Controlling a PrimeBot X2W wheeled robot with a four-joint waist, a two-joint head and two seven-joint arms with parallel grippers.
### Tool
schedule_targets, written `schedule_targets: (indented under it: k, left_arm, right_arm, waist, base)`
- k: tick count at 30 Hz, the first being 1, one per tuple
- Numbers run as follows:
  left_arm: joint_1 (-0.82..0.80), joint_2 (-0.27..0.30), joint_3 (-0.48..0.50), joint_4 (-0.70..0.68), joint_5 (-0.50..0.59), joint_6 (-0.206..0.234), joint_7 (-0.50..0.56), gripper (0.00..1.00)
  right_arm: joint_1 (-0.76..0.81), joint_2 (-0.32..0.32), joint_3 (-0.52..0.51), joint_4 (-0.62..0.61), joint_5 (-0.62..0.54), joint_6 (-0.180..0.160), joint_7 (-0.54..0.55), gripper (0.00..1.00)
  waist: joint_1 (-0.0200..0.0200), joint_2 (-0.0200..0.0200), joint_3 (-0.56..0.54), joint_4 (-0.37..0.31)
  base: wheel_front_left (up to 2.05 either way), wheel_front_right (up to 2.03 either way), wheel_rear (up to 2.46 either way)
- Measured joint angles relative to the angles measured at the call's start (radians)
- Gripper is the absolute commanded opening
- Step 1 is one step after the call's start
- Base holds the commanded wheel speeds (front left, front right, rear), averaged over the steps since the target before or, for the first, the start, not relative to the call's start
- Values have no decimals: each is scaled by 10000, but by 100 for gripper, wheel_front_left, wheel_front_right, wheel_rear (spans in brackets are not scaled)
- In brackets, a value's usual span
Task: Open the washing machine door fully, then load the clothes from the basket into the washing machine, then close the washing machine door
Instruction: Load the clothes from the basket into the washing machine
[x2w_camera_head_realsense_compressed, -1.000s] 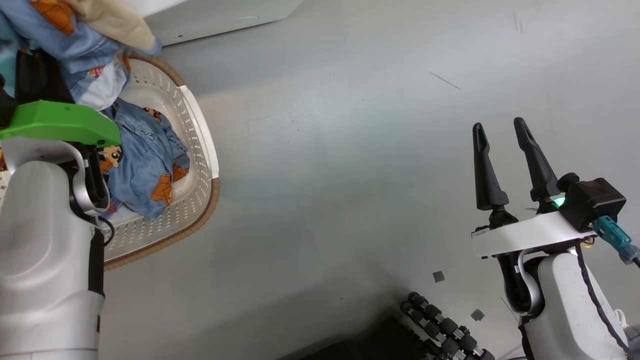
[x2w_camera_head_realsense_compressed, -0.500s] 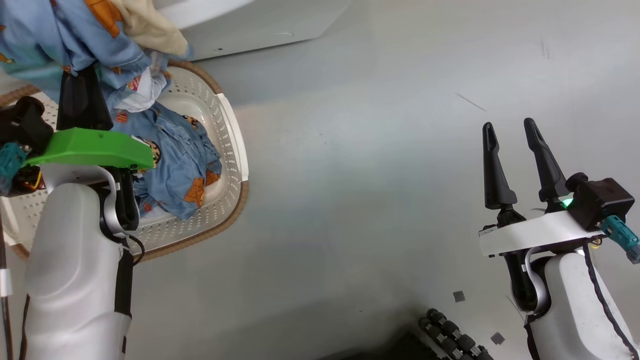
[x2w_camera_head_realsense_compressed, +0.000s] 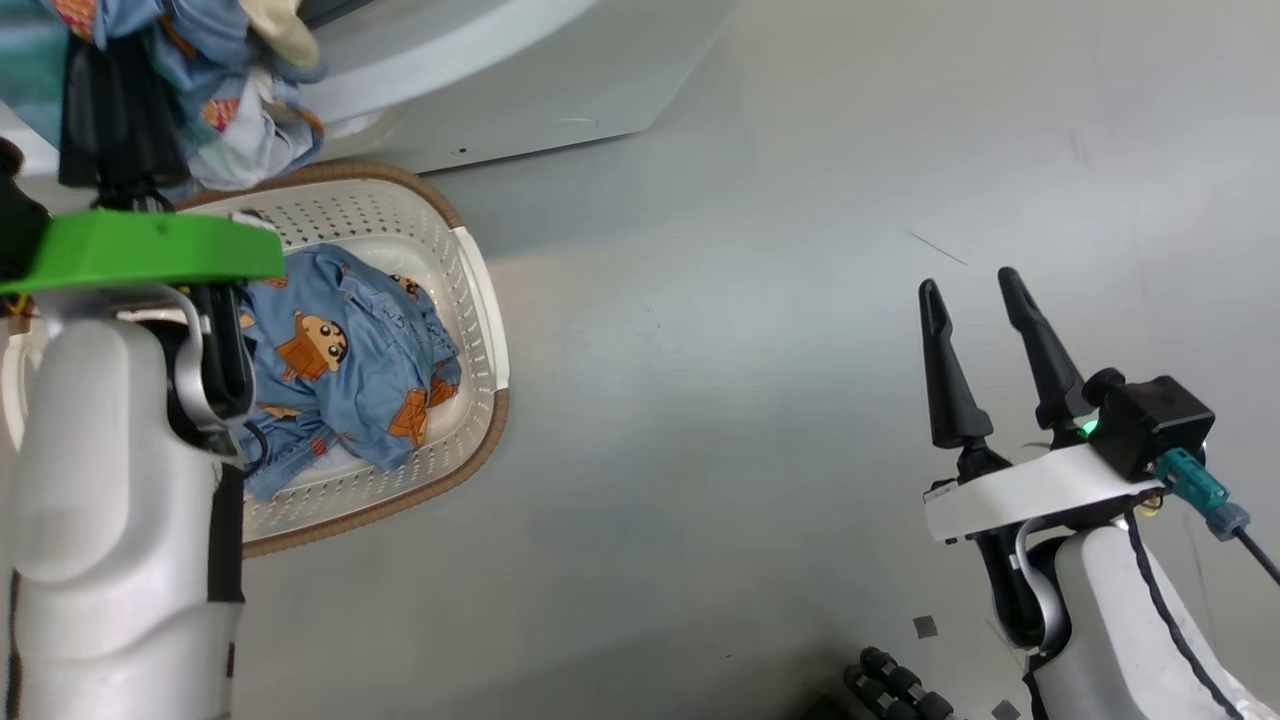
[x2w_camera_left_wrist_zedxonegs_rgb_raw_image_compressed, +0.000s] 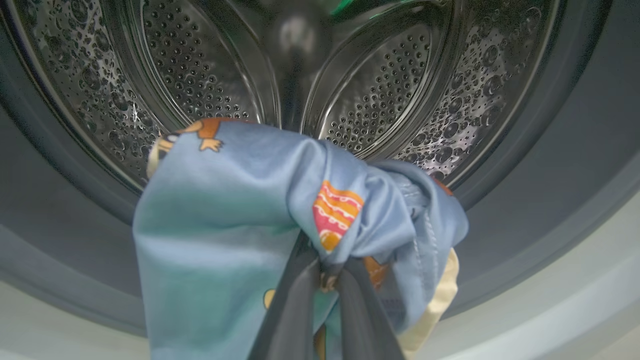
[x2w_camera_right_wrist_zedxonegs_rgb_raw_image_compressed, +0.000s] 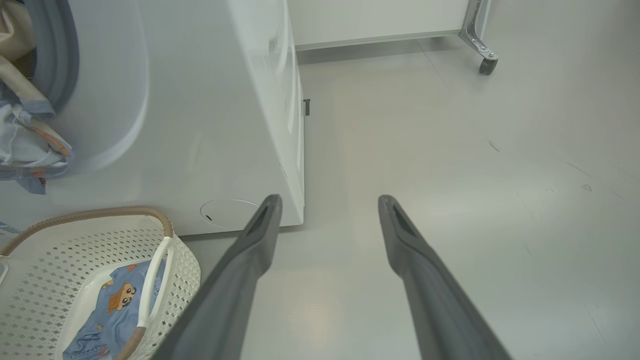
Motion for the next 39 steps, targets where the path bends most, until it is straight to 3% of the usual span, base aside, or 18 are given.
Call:
schedule_targets:
  k: [4,16,29,34,39]
  left_arm:
    - [-651,288,96,-75,165,19,13,0]
    - [-2472,1475,245,1166,1074,635,988,0]
    - [-4979,2708,117,2291,2061,644,1705,0]
    - [-5845,3302,391,2711,2209,652,1693,0]
    - [-6030,3522,495,3582,2324,844,1496,0]
  right_arm:
    - [169,42,174,79,138,0,0,100]
    - [509,150,675,247,372,0,0,100]
    - [725,186,1080,265,571,0,0,100]
    - [786,215,1250,249,821,0,0,100]
    - [1011,222,1001,209,947,0,0,100]
  waist:
    - [0,0,-85,-235]
    - [0,0,-142,-1194]
    - [-1,0,99,-2191]
    - [0,0,375,-2504]
    - [0,0,642,-2734]
  base:
    - [0,0,0]
    - [0,0,0]
    - [0,0,0]
    - [0,0,0]
    - [0,0,0]
